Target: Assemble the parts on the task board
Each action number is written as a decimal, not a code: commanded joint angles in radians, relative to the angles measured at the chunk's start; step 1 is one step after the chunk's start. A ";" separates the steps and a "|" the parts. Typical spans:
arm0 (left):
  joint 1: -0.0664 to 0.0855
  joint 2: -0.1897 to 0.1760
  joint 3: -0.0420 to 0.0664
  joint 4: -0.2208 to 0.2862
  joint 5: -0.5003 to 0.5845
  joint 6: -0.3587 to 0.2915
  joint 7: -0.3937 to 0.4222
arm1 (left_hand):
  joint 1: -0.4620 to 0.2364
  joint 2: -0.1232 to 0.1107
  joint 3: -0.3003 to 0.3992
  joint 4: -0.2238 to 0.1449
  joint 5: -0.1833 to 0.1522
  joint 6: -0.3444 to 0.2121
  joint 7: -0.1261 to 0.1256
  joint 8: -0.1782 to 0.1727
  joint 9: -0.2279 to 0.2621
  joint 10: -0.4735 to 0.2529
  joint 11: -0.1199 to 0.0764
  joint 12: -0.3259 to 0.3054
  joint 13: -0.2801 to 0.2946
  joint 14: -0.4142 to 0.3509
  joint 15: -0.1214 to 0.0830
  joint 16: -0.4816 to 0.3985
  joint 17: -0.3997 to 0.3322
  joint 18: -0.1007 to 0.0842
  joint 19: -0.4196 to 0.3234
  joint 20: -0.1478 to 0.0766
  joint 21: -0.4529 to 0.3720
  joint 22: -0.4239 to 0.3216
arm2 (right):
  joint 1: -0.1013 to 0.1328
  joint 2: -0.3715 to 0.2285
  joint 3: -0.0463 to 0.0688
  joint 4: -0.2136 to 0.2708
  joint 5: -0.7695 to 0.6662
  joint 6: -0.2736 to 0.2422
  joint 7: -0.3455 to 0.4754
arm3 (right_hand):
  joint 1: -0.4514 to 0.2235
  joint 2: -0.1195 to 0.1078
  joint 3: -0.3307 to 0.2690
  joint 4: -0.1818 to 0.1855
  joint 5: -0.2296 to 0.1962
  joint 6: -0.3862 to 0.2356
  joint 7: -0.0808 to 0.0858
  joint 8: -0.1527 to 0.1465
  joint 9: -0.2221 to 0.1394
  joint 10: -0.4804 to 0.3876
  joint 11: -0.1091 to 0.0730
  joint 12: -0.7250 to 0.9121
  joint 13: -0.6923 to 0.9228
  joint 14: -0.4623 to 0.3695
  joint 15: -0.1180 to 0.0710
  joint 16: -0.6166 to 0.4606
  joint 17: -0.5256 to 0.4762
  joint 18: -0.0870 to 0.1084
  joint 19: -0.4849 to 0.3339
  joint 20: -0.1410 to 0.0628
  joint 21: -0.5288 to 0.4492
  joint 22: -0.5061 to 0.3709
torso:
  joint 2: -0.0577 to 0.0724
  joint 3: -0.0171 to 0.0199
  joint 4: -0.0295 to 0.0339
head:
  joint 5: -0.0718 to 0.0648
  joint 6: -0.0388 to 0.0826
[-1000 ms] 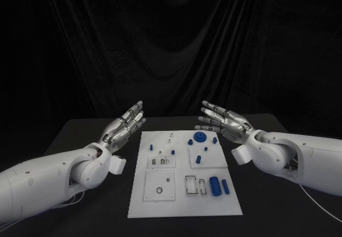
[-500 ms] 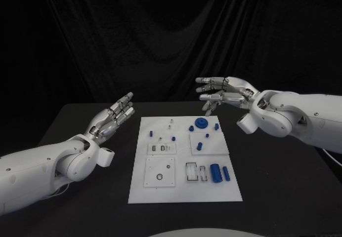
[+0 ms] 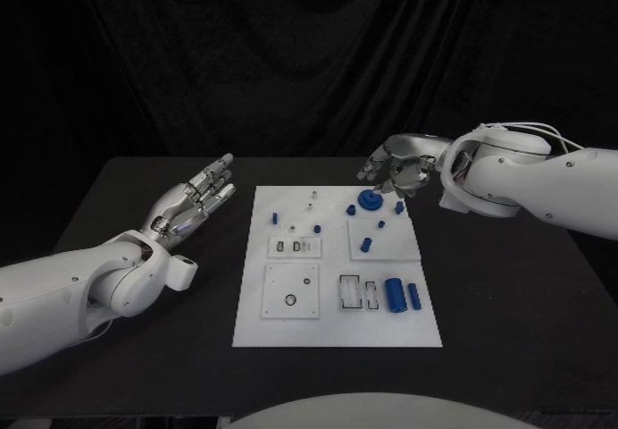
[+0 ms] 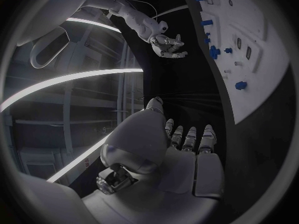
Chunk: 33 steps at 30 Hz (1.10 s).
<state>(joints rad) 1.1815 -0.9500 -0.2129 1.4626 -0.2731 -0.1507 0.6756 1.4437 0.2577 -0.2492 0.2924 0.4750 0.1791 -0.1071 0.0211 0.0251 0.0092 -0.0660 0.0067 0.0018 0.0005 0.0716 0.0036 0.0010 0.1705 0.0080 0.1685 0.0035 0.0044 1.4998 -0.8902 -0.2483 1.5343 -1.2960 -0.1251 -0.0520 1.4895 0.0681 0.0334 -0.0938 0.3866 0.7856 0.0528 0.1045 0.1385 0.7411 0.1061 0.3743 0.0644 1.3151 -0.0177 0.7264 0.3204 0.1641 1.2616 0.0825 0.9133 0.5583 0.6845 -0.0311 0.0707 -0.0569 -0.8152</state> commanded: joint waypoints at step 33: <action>0.004 -0.025 0.001 0.034 -0.042 0.000 0.176 | 0.051 -0.005 0.001 -0.004 0.055 0.015 0.010 0.005 0.001 -0.003 0.040 -0.005 0.000 -0.001 0.004 -0.004 -0.001 0.007 0.001 0.015 0.004 0.001 | -0.047 0.053 0.001 -0.017 -0.539 -0.054 -0.119 | -0.182 -0.163 0.174 0.097 -0.046 0.057 -0.040 -0.033 0.069 0.067 -0.026 -0.039 0.030 0.044 -0.015 0.195 0.166 -0.053 0.078 -0.009 0.332 0.464 | 0.104 -0.0248 0.0616 | -0.070 0.032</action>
<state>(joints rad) 1.1829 -0.9768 -0.2130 1.4950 -0.3103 -0.1624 0.6763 1.4866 0.2533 -0.2492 0.2924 0.5278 0.1898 -0.0963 0.0210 0.0250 0.0049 -0.0335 0.0067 0.0025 0.0005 0.0715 0.0036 0.0017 0.1704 0.0081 0.1756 0.0035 0.0041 1.4557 -0.8376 -0.2481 1.5185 -1.8169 -0.1796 -0.1736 1.3078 -0.0896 0.2077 -0.0021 0.3391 0.8373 0.0116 0.0676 0.2061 0.8028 0.0806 0.3309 0.0938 1.3525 -0.0334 0.9181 0.4836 0.1161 1.3342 0.0742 1.2423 1.0212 0.7861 -0.0543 0.1315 -0.1269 -0.7814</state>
